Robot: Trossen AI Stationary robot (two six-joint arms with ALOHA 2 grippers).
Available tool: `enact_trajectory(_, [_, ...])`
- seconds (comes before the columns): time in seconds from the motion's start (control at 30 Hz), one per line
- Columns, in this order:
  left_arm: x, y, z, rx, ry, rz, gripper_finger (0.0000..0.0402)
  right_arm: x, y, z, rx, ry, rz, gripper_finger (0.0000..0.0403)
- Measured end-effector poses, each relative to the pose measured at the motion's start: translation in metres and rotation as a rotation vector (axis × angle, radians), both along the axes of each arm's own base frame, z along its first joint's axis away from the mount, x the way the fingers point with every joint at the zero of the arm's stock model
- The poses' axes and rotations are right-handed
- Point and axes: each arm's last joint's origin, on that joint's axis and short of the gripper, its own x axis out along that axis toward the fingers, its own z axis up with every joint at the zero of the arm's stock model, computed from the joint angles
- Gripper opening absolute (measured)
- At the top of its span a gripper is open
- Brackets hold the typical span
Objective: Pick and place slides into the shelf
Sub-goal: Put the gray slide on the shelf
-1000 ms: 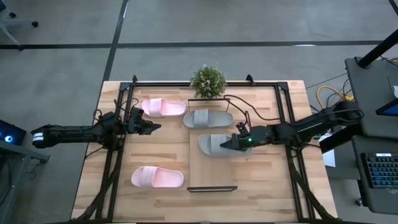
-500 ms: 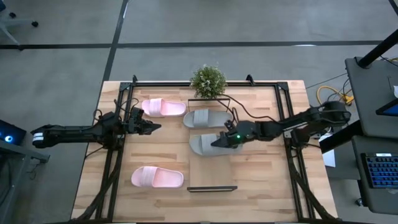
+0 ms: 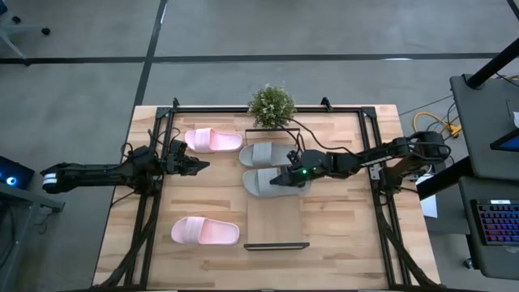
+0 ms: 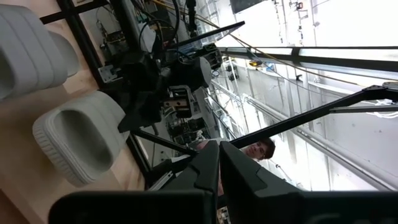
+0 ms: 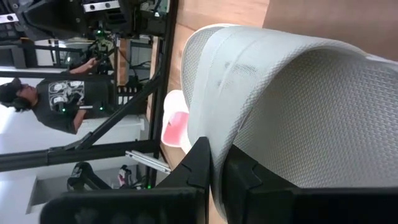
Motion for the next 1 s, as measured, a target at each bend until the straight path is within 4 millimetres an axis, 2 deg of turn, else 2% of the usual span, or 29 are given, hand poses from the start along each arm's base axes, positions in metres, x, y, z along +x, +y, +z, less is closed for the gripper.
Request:
enact_trajectory(0.2, [0.000, 0.000, 0.000, 0.002, 0.000, 0.001, 0.0000, 0.000, -0.001, 0.000, -0.003, 0.000, -0.003, 0.0012])
enact_trajectory(0.5, [0.000, 0.000, -0.001, 0.002, 0.003, 0.000, 0.0000, 0.006, -0.004, -0.012, 0.000, 0.035, -0.006, 0.0012])
enact_trajectory(1.0, [0.000, 0.000, 0.000, 0.002, 0.002, 0.000, 0.0000, 0.012, -0.023, -0.005, -0.015, -0.006, -0.003, 0.0012])
